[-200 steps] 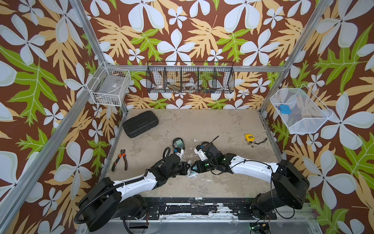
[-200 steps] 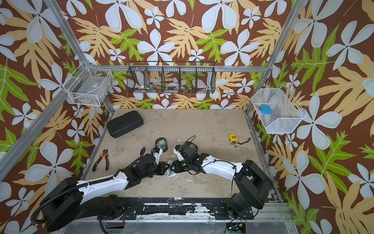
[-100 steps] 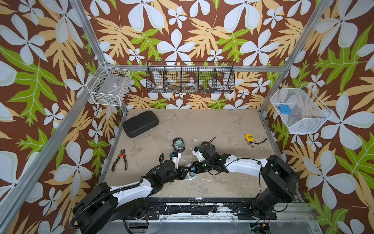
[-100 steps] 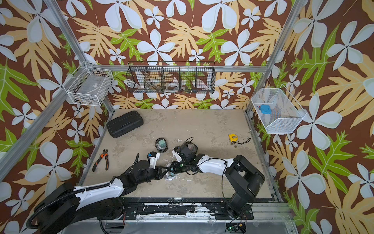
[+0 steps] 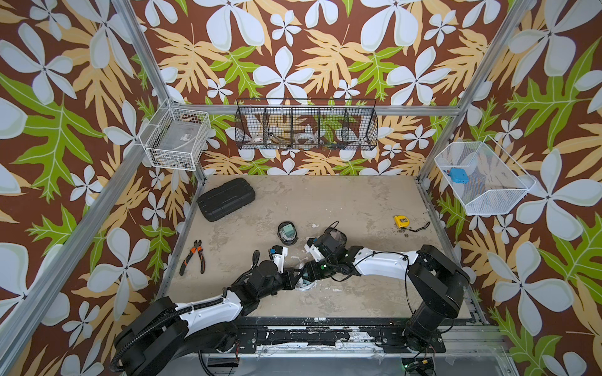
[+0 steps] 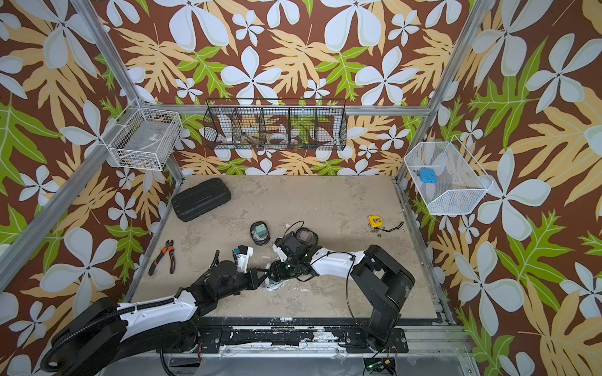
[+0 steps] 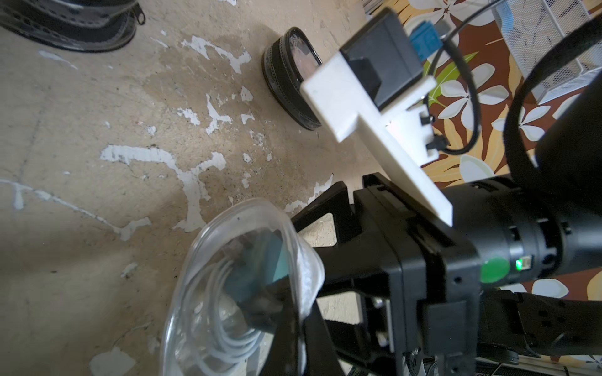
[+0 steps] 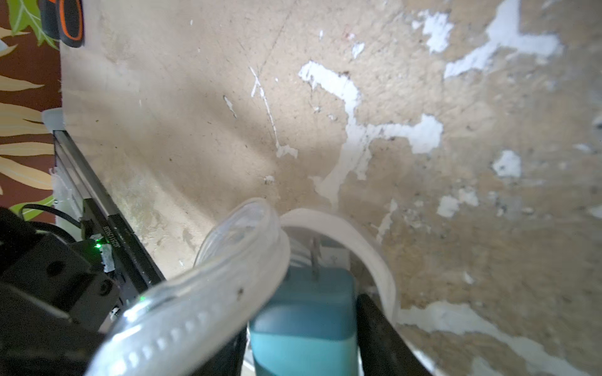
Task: Pack away charging kits
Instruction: Place the storage bag at the center of the board.
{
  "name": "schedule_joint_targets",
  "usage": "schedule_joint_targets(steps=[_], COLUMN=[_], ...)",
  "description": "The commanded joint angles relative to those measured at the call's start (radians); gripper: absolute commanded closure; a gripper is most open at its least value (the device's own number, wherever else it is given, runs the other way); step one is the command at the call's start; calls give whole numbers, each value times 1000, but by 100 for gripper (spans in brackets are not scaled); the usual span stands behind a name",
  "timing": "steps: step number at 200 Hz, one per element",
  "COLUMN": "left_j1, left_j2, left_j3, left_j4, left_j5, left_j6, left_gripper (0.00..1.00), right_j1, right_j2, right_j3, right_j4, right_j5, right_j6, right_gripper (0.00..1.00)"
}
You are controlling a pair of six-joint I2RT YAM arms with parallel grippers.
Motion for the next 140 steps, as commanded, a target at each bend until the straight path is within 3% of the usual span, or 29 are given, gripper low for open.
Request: schedule_joint_targets(steps=[1, 65, 140], left_j1=[3, 7, 9], left_j2=[8, 13, 17], left_j3=[11, 14, 17], left_j4=[71, 39, 28], left_j5=[13, -1, 5], left_j6=[1, 4, 11], left_gripper=[100, 100, 100], right_j1=[22, 22, 22], right_j2=[-14, -84, -40], right_j3=[11, 7, -23], right_j4=[98, 65, 154], right_j5=[-140, -101, -182], right_j6=[-24, -29, 29], right_gripper=[41, 44, 51])
